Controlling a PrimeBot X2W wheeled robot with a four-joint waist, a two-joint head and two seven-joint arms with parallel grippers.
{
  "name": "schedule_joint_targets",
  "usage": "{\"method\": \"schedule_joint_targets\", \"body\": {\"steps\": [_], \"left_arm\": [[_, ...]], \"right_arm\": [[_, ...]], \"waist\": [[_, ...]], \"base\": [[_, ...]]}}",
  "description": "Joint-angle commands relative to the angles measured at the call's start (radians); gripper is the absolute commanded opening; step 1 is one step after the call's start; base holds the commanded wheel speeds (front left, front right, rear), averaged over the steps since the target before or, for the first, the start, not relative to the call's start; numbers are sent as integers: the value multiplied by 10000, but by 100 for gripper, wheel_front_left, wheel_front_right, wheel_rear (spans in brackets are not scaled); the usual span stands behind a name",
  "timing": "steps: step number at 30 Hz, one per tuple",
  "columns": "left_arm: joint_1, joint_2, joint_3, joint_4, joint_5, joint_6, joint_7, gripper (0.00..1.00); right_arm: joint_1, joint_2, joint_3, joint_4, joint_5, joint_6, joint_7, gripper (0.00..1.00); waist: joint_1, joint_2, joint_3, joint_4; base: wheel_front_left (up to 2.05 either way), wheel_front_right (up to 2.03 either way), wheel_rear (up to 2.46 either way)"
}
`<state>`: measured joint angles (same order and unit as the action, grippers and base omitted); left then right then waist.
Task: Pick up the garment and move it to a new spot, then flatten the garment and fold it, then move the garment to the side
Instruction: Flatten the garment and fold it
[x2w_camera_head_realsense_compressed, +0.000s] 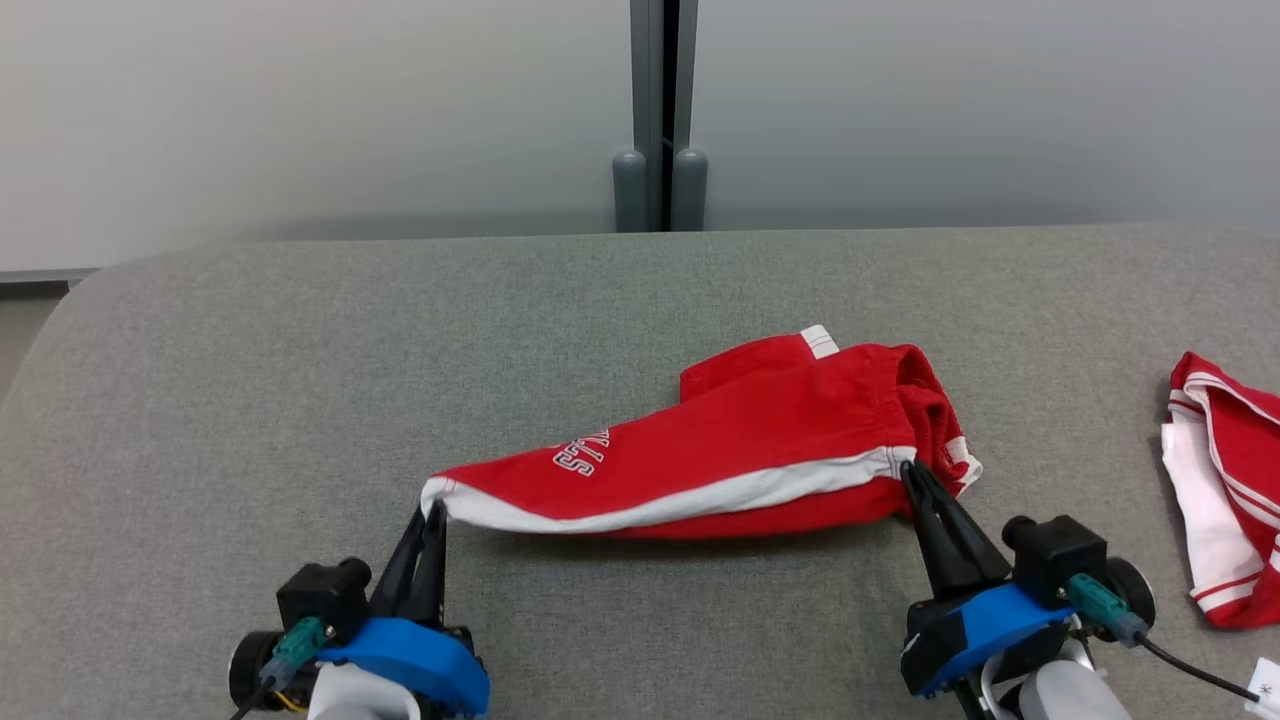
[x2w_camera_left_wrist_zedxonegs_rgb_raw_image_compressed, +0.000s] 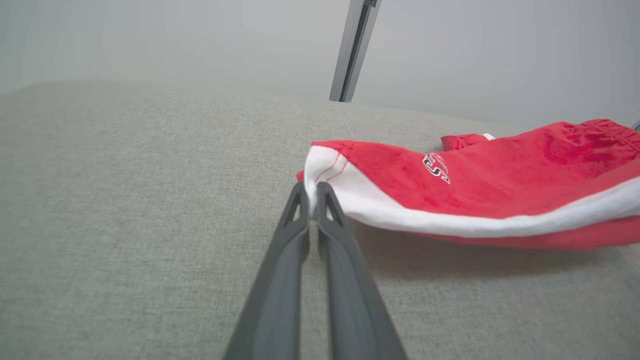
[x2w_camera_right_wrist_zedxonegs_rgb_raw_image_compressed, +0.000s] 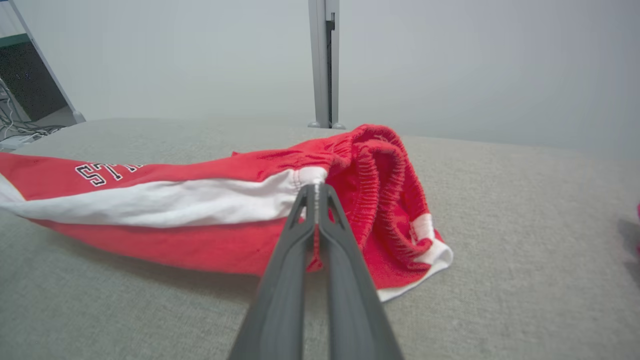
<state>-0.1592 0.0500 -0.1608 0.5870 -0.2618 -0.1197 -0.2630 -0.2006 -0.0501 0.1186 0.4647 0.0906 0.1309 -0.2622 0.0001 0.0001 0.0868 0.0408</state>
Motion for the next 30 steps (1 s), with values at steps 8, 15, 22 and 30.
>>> {"method": "schedule_joint_targets", "body": {"steps": [8,15,22,30], "left_arm": [[-868,15,590,-2234,376,10,-23,0],[-1936,320,1230,-3817,787,-36,-21,0],[-3359,630,1208,-3928,1068,6,11,0],[-5591,833,1174,-2489,1298,217,39,0]], "right_arm": [[-423,-83,-183,-2023,929,-4,-32,0],[-1290,-346,-122,-3709,1834,-4,-30,0],[-2494,-817,-105,-3496,2668,-5,-32,0],[-4901,-1196,370,-1941,2305,-5,-33,0]], "waist": [[-1,-1,-766,-160],[-1,-1,-1066,-254],[-1,-1,-675,-86],[-1,-1,867,151]], "base": [[0,0,0],[0,0,0],[0,0,0],[0,0,0]]}}
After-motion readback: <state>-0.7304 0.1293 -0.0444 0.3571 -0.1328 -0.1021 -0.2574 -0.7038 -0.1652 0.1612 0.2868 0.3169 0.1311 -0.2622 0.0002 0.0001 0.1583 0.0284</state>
